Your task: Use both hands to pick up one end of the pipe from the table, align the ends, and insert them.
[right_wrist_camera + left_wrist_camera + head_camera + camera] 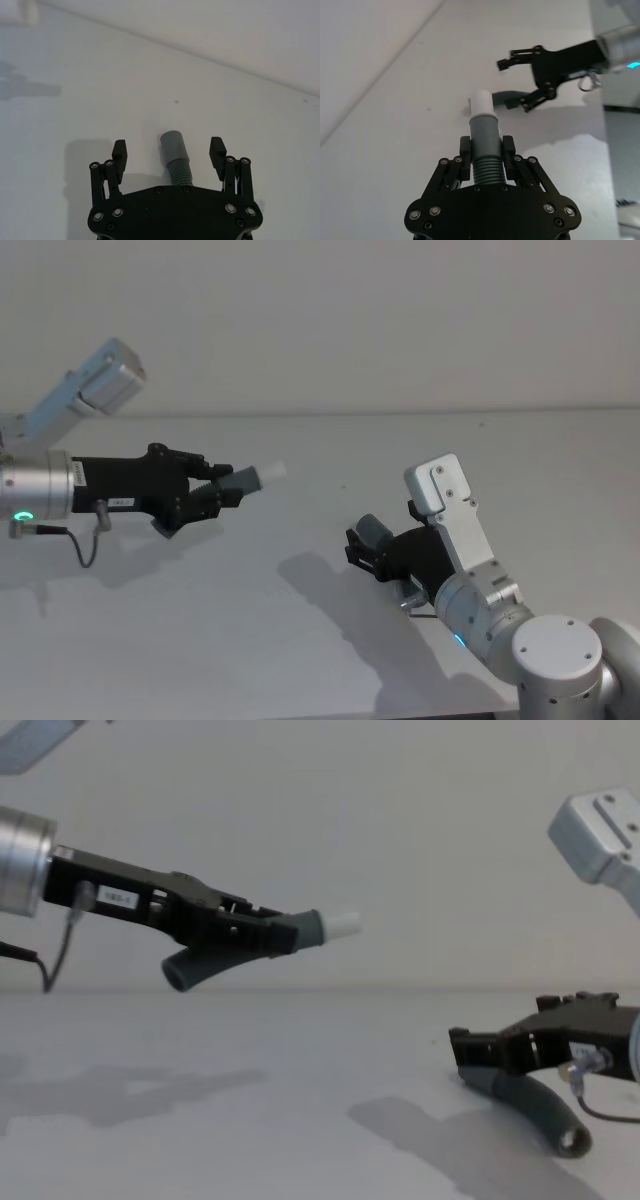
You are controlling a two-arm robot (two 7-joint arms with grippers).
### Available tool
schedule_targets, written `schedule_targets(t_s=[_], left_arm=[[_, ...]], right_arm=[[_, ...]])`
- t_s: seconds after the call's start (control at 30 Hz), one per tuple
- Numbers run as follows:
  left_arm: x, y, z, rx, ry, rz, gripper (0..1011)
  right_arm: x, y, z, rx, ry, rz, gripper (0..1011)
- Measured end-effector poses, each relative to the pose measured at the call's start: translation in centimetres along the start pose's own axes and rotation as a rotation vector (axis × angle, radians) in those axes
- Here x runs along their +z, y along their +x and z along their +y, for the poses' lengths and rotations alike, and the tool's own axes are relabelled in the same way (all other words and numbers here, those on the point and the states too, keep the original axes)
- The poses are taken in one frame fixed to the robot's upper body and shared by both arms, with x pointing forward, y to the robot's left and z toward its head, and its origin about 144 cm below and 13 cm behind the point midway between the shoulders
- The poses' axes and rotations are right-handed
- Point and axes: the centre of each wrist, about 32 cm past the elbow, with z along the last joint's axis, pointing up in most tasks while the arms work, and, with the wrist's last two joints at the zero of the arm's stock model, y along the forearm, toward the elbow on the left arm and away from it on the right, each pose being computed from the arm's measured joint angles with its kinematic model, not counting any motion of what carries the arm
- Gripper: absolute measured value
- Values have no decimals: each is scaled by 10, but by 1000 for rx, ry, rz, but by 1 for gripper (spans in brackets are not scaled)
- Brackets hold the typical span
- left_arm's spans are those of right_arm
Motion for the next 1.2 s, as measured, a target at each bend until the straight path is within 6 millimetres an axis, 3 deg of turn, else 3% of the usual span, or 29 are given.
schedule_targets(t_s=[0.6,1.2], left_arm=[[-5,37,30,-298,33,23,339],[-9,45,28,-406,51,63,339]], right_arm=[[-13,27,1,106,-63,-19,1002],[-20,52,8,106,-85,36,1002]])
